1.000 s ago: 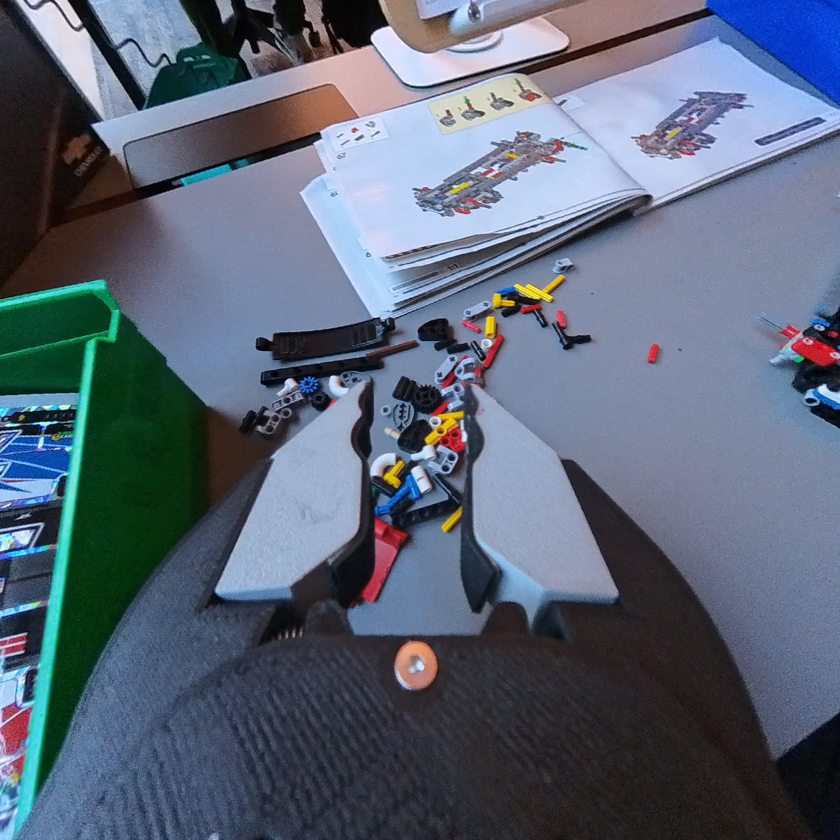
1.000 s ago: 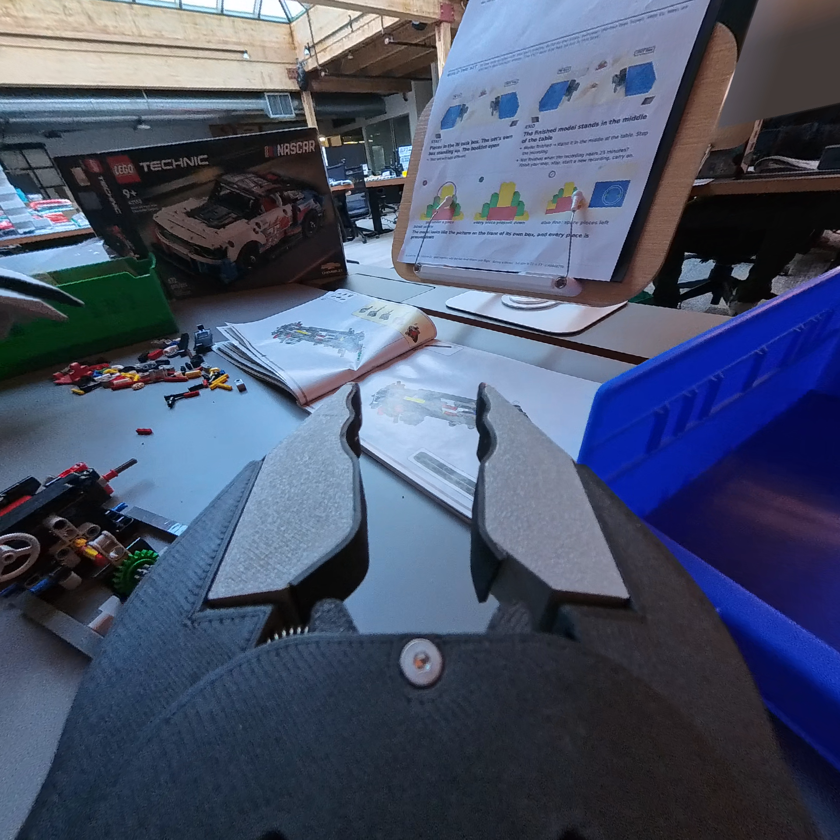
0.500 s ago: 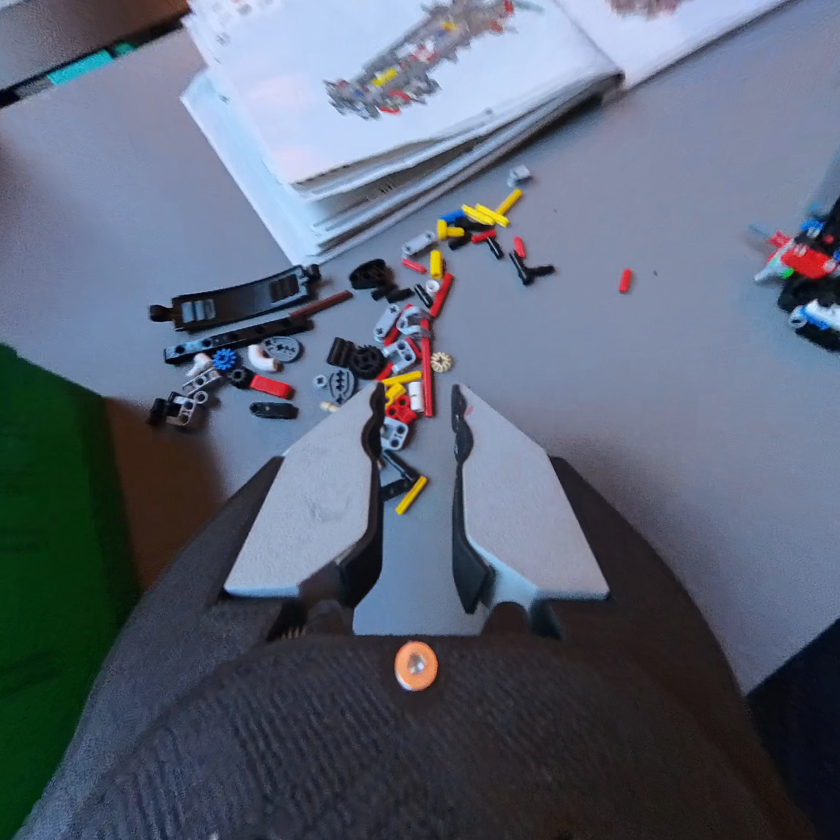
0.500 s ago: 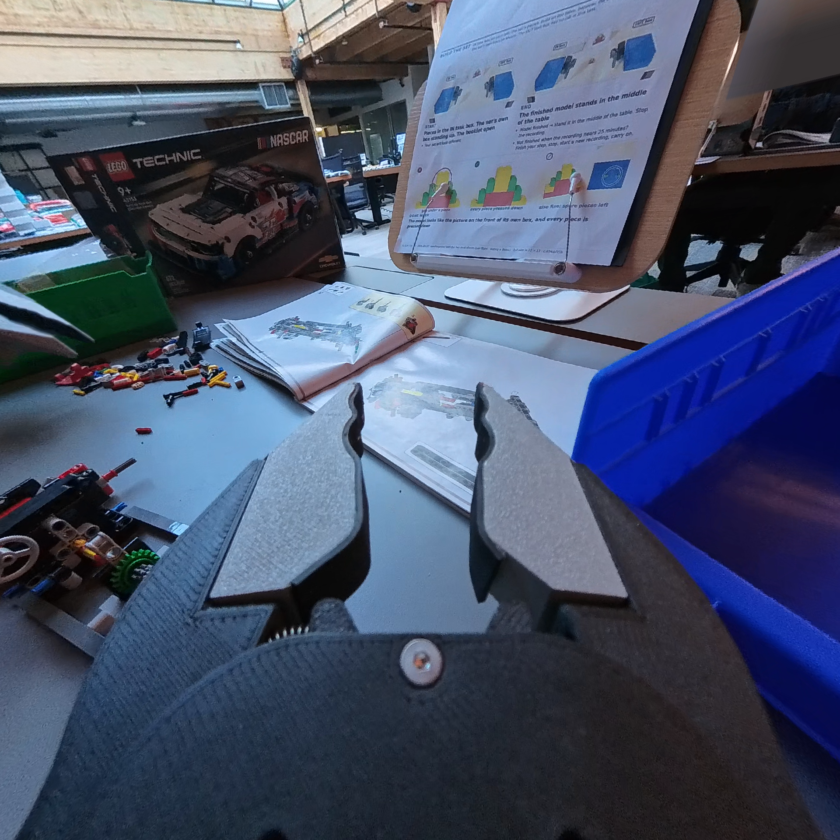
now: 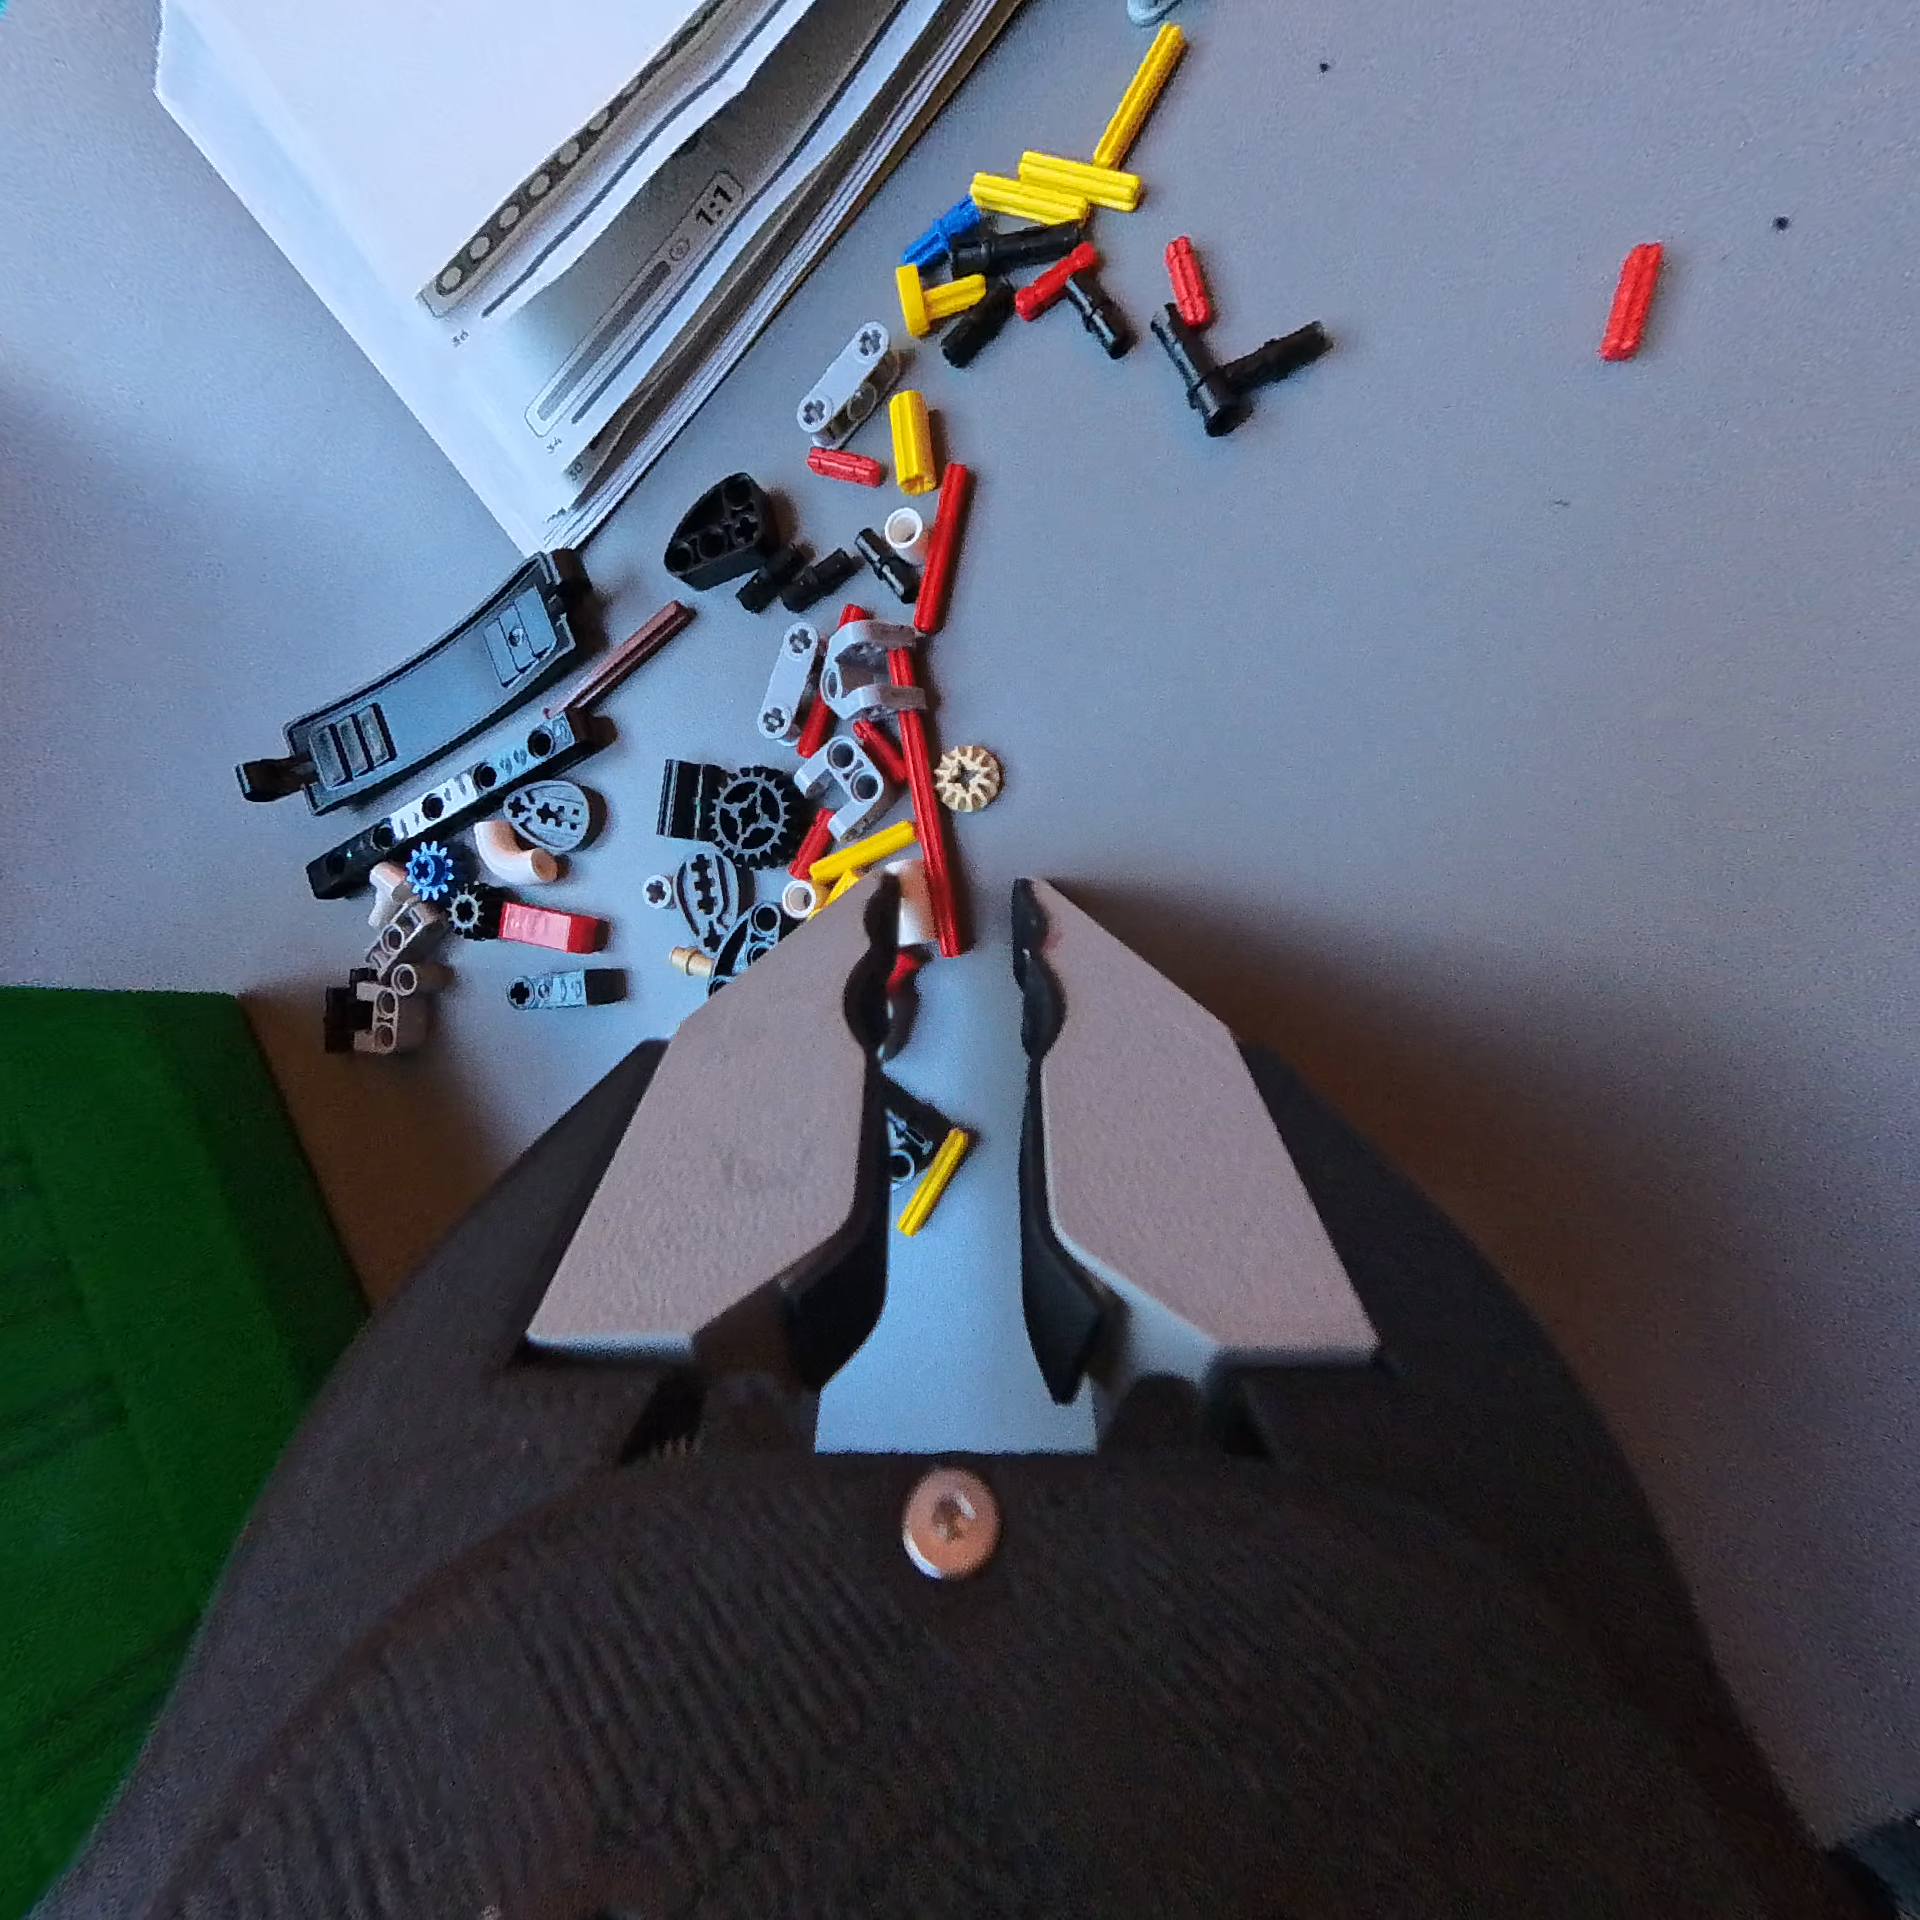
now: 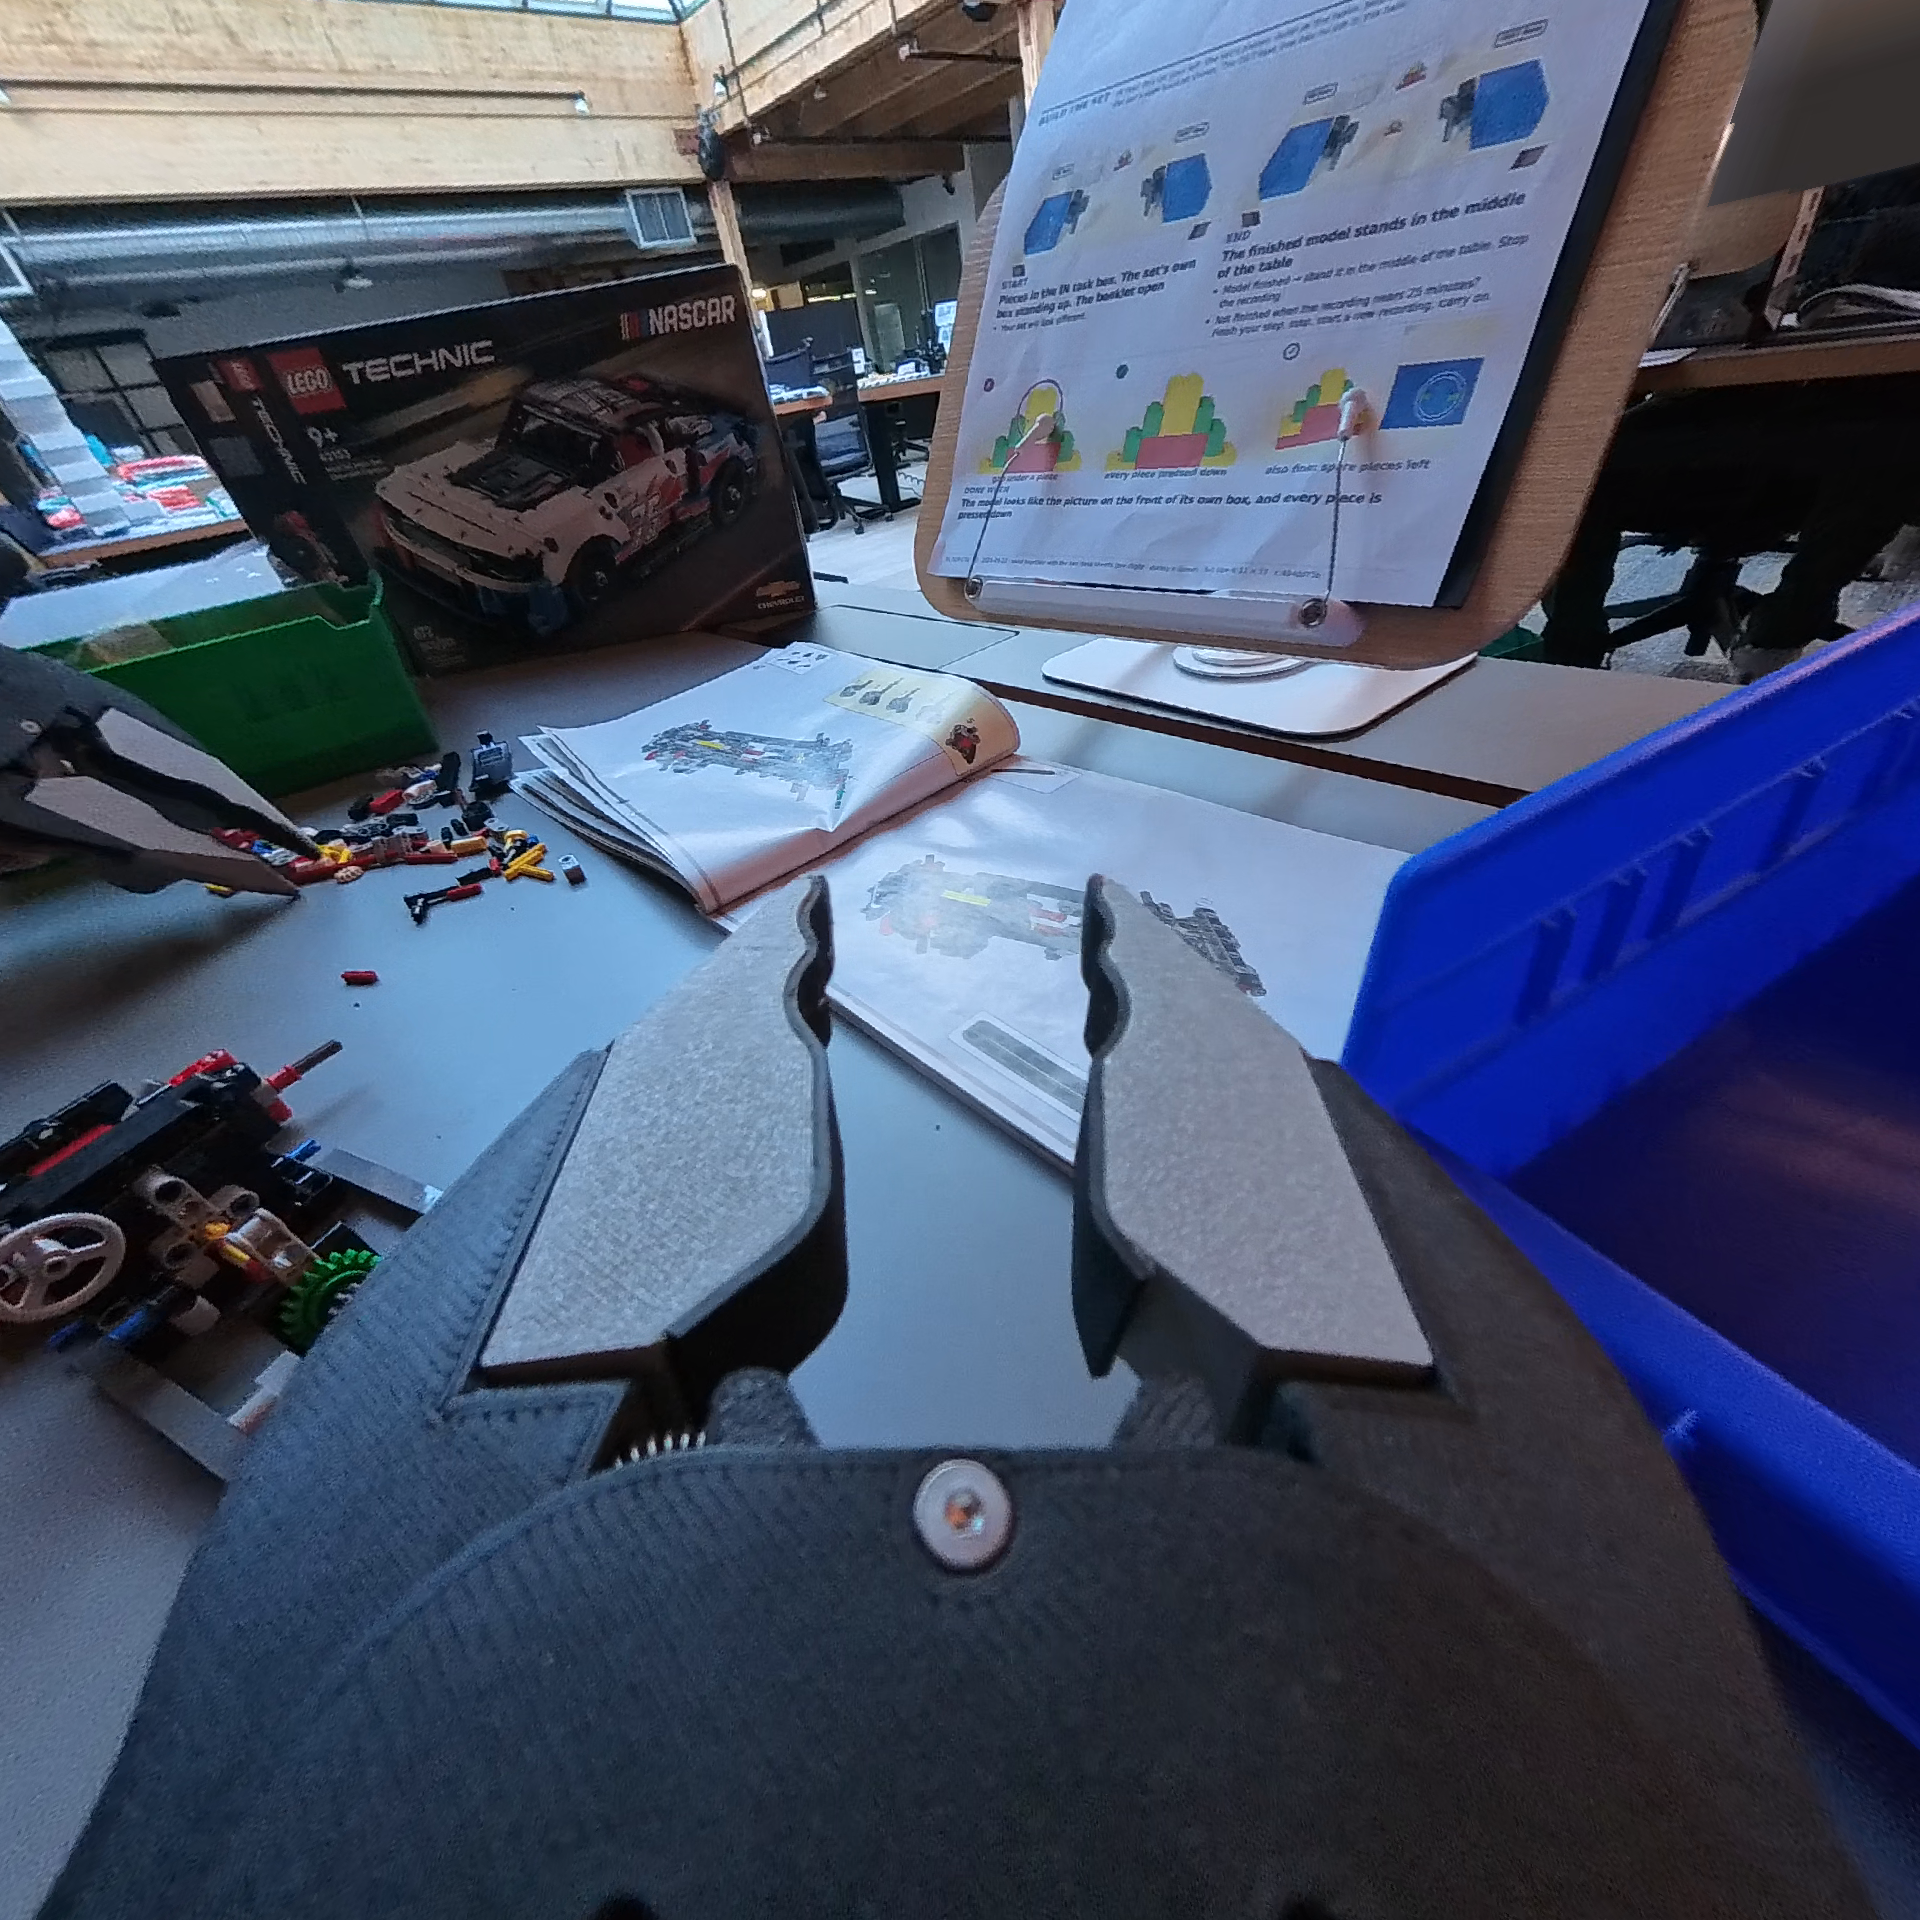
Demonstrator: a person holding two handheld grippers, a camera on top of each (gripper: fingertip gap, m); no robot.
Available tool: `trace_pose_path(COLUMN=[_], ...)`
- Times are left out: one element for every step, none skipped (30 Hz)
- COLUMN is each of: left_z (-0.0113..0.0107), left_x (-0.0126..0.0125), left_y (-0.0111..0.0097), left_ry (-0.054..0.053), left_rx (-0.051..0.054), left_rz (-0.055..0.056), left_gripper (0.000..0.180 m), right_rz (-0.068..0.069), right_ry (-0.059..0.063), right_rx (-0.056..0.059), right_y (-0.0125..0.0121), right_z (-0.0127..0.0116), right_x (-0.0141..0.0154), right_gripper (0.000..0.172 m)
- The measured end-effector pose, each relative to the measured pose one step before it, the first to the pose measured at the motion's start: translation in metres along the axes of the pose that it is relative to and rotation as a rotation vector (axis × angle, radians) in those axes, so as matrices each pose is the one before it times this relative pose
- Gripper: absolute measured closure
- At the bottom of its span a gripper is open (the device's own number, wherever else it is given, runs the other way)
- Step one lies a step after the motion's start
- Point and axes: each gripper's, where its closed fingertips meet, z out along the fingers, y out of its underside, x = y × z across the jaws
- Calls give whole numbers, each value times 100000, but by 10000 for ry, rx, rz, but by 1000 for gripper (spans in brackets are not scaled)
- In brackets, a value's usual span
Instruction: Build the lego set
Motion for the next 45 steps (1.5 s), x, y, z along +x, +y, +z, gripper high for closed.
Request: trace_pose_path(left_z=[48, 75, 87, 82, 61, 22, 9, 2, -1, 4, 3, 12, -7, -7, -8, -12, -39, -82, -218, -368, -260, -139, 17, 222, 339, 339, 253, 95, -13, -18, -17, 0, -31, -43, -97, -109, -125, -125, -109, -62, -21, 23, 78, 111, 116], left_x=[-9, 58, 122, 49, 19, 2, 0, 8, -8, 7, 2, 3, 8, -6, -1, -2, 13, -44, -135, -124, -192, -121, 25, 114, -21, -26, 134, 78, 167, 29, 12, -32, -3, -7, -59, -103, -148, -181, -181, -160, -166, -90, 72, 237, -6], left_y=[-30, -40, -79, -90, -88, -14, 1, 4, -9, -15, -19, -30, -3, -2, -5, -4, 22, -30, -228, -416, -232, -147, -43, 209, 394, 365, 238, -11, -36, 8, 18, 35, 17, -6, -25, -69, -130, -181, -253, -316, -423, -526, -612, -528, -401], left_ry=[15, 79, 135, 106, 102, 96, 84, 61, 34, 6, -17, -31, -31, -25, -23, -20, -11, -48, -101, -75, -84, -32, 50, 109, -4, -67, -12, -66, 18, -52, -44, -56, -38, -41, -71, -93, -101, -94, -74, -64, -88, -74, -15, 49, -137], left_rx=[25, 55, 98, 113, 92, 23, 7, 13, 26, 45, 66, 77, 68, 55, 39, 18, -18, -2, 117, 217, 56, 19, -1, -111, -203, -165, -97, 18, -3, -62, -61, -61, -60, -37, -21, 13, 60, 112, 170, 240, 341, 439, 520, 500, 444], left_rz=[4, -22, -100, -81, -60, -30, -24, 1, 17, 42, 61, 67, 69, 47, 14, 5, 35, 39, 54, 55, -11, -14, -24, -57, -70, -3, 61, 64, 69, 25, 26, 0, 13, 46, 55, 56, 34, -8, -47, -66, -85, -148, -243, -180, -17], left_gripper=[162, 165, 169, 170, 170, 170, 170, 170, 170, 170, 170, 170, 170, 170, 170, 170, 171, 171, 176, 180, 180, 180, 180, 180, 180, 180, 180, 180, 180, 180, 180, 180, 180, 180, 180, 180, 180, 180, 180, 180, 180, 180, 180, 180, 180], right_rz=[6, -4, -10, -6, 3, 13, 22, 29, 36, 38, 37, 37, 40, 45, 51, 50, 36, 7, -20, -43, -66, -76, -73, -62, -47, -33, -21, -9, -9, -19, -31, -42, -46, -43, -37, -28, -15, 1, 12, 17, 17, 15, 16, 18, 29], right_ry=[-34, -20, -8, 0, -3, -6, -1, 3, 16, 21, 21, 19, 16, 14, 12, 4, -3, -8, -2, 4, -3, 6, 14, -8, -27, -29, -40, -46, -45, -38, -29, -15, -10, 3, 11, 11, 14, 18, 14, 15, 23, 28, 23, 24, 14], right_rx=[-3, -13, -20, -16, -5, 4, 14, 17, 23, 29, 27, 27, 25, 22, 19, 19, 16, 13, 8, 4, 4, -2, -20, -31, -30, -23, -17, -20, -17, -12, -9, -8, -10, -11, -6, -2, 4, 6, 11, 11, 11, 6, -1, -2, -1], right_y=[6, 30, 29, 32, 5, -8, -13, -20, -29, -38, -35, -37, -25, -35, -21, -33, -25, -25, -21, -16, -20, -7, 18, 29, 26, 34, 34, 26, 21, 7, -7, -16, -5, -4, -4, -3, -2, -10, -8, -1, 0, 17, 35, 36, 31], right_z=[33, 26, 31, 18, 9, -11, -22, -23, -29, -31, -35, -32, -23, -29, -21, -18, -17, -20, -14, -13, -14, -18, 8, 28, 29, 47, 36, 47, 49, 28, 39, 25, 17, 17, -3, -3, -13, -21, -12, -27, -18, -21, -13, -4, -6], right_x=[-74, -45, -29, -3, 1, 8, 15, 38, 54, 72, 65, 70, 63, 77, 69, 66, 43, 24, 15, -15, -41, -53, -55, -72, -109, -113, -119, -131, -130, -126, -109, -100, -76, -60, -24, -7, 14, 42, 49, 64, 73, 82, 82, 79, 79], right_gripper=[126, 126, 126, 126, 126, 127, 127, 127, 128, 128, 128, 128, 128, 128, 128, 128, 128, 128, 128, 128, 129, 129, 129, 129, 129, 129, 129, 129, 129, 129, 129, 129, 129, 129, 130, 130, 130, 130, 130, 130, 130, 130, 130, 130, 130])
